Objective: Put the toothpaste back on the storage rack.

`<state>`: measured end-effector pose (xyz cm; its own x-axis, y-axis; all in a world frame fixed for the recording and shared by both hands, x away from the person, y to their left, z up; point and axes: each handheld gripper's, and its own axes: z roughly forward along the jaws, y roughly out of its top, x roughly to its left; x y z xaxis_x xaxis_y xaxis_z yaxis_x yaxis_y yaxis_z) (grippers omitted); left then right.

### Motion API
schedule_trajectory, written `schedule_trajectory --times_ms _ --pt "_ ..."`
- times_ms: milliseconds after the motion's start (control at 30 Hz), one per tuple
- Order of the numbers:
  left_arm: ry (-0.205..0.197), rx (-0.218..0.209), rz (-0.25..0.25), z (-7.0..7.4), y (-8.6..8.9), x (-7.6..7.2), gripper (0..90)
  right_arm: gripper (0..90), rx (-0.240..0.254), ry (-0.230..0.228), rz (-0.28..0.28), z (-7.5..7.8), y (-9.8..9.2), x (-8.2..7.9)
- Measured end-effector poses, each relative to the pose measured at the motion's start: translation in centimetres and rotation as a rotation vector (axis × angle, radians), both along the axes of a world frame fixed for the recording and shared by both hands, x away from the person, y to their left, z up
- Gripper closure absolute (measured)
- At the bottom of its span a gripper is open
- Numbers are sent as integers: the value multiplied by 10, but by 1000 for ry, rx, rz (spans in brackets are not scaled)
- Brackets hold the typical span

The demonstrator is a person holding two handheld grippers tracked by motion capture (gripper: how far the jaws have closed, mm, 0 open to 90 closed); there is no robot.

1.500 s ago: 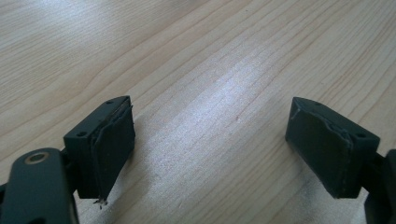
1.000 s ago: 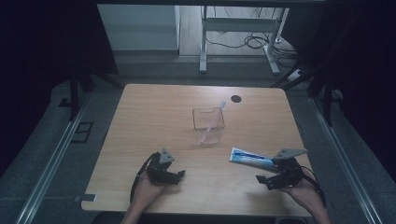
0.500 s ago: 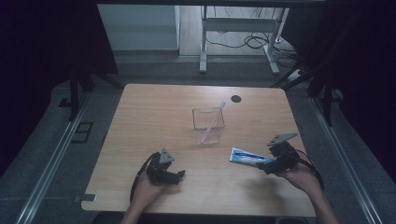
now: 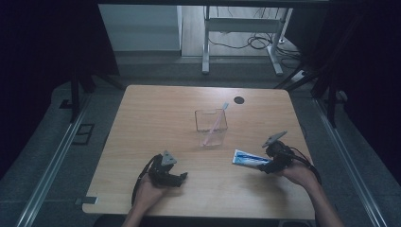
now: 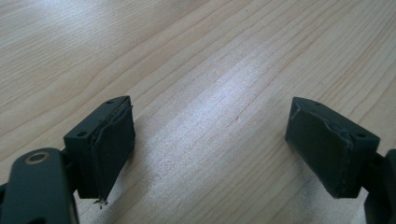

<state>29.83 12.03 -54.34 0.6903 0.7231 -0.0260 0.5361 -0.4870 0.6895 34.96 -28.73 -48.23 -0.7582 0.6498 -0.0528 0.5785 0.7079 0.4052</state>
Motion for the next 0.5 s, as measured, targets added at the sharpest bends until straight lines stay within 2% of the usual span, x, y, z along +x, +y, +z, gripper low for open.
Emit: schedule_trajectory --times_ms 100,333,367,500 --pt "0 0 0 0 0 0 159 347 -20 13 4 -4 0 1" --pt "-1 0 1 0 0 0 159 421 -52 6 13 -7 0 5" --pt "1 1 -1 0 0 0 159 418 -59 20 10 -9 0 7" --pt "0 2 0 0 0 0 159 453 -50 28 6 -9 1 9"
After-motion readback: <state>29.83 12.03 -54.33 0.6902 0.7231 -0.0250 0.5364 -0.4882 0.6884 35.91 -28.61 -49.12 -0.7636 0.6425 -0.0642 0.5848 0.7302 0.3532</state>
